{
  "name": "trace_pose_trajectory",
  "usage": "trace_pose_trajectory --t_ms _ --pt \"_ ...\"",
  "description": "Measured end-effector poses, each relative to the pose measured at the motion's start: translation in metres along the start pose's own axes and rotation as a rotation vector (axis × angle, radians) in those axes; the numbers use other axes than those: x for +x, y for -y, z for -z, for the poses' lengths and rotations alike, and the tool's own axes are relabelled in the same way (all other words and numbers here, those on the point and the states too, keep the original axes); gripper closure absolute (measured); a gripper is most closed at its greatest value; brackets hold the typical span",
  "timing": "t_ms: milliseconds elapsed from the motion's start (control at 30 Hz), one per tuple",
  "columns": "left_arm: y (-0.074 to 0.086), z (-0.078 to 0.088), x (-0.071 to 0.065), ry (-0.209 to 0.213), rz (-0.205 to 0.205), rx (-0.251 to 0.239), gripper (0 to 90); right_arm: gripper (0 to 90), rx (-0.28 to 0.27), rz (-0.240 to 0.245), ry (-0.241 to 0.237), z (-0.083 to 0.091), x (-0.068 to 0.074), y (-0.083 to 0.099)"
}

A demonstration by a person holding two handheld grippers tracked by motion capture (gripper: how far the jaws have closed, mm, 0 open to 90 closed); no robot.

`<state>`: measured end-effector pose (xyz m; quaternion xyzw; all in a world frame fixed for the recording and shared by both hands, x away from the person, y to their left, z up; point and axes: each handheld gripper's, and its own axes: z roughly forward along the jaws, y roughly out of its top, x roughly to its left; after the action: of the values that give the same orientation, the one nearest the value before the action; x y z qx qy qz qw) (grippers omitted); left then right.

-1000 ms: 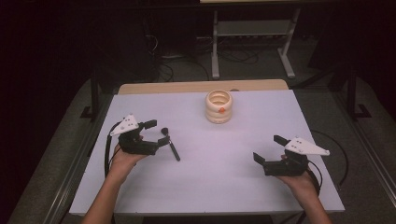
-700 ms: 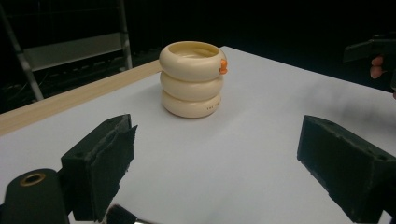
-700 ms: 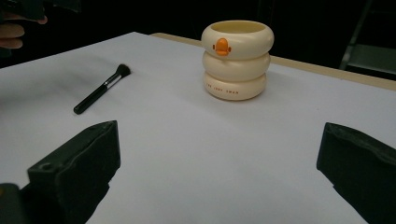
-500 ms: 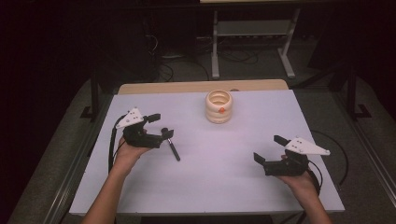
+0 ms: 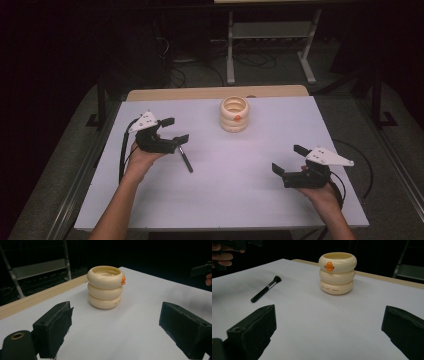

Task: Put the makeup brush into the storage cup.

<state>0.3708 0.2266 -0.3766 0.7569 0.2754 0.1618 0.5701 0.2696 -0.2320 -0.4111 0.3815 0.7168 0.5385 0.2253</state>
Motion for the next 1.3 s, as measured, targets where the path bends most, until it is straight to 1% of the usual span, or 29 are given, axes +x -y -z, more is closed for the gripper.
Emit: trace_pose_trajectory --t_ms 167,267,400,500,633,667,933,1067,1167,1300 --pt "-0.001 -0.004 0.005 -0.009 0.007 -0.004 10.4 0.0 0.002 0.004 -0.002 0.0 0.0 0.0" --pt "-0.002 -0.006 0.006 -0.012 0.015 -0.006 10.4 0.0 0.0 0.002 -0.001 0.0 0.0 0.0" --pt "-0.004 -0.008 0.008 -0.014 0.011 -0.003 10.4 0.0 0.0 0.002 0.0 0.0 0.0 0.0" --pt "-0.008 -0.01 0.01 -0.017 0.021 -0.02 10.4 0.0 -0.002 0.001 0.001 0.0 -0.001 0.0" --pt "-0.008 -0.013 0.012 -0.021 0.027 -0.013 10.4 0.0 0.0 0.003 0.002 0.0 -0.001 0.0" --pt "-0.008 -0.015 0.011 -0.024 0.029 -0.018 10.5 0.0 0.001 0.002 0.001 0.0 -0.001 0.0" --pt "-0.011 -0.017 0.014 -0.04 0.022 -0.013 10.5 0.0 -0.002 0.001 -0.001 -0.001 -0.001 0.0" --pt "-0.011 -0.018 0.013 -0.057 0.01 0.018 10.5 0.0 0.0 0.002 -0.004 -0.001 -0.001 0.0" --pt "-0.01 -0.019 0.014 -0.069 0.01 0.039 12.6 0.0 0.002 0.004 -0.001 0.0 0.0 0.001" --pt "-0.009 -0.018 0.015 -0.079 0.017 0.064 12.7 0.0 -0.001 0.007 -0.003 0.0 0.0 0.0"
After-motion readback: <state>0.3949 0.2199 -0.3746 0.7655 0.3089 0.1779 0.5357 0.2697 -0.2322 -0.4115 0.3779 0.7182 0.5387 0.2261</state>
